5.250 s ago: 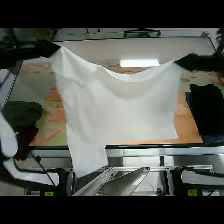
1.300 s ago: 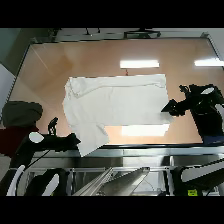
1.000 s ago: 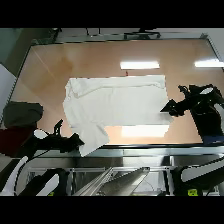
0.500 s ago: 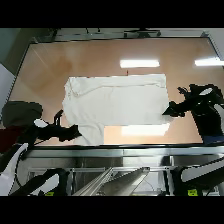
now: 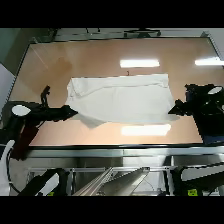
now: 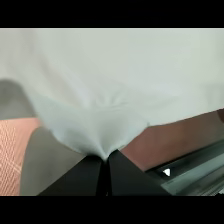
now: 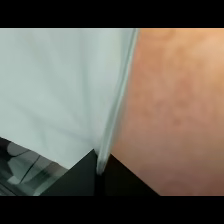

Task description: Fold the shirts.

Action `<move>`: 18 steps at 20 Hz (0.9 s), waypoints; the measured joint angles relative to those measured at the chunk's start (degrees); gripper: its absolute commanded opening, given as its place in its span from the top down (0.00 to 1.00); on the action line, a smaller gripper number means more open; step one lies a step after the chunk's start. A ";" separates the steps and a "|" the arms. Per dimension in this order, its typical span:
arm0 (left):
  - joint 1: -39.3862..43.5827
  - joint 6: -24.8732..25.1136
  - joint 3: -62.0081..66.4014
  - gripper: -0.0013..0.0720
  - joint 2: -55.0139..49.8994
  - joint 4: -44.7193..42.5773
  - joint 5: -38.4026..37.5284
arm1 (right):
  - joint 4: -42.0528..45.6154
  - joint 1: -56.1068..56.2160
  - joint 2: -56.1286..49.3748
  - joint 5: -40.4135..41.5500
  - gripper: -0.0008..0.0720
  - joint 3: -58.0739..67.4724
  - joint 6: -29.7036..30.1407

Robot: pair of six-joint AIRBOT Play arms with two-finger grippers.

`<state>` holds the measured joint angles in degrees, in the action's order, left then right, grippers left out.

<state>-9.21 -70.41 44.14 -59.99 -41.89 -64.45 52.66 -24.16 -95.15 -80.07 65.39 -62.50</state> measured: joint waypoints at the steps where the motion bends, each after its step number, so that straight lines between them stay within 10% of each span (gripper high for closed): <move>1: -0.48 0.22 1.42 0.95 0.70 0.20 -0.11 | -0.33 -0.39 0.24 -0.46 0.97 0.00 0.00; 18: 4.48 7.52 47.34 0.95 -40.57 2.95 3.67 | -31.32 1.77 -14.12 13.38 0.96 20.22 5.64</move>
<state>-4.73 -62.89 91.48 -100.55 -38.94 -60.77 21.34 -22.39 -109.27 -66.70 85.60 -56.86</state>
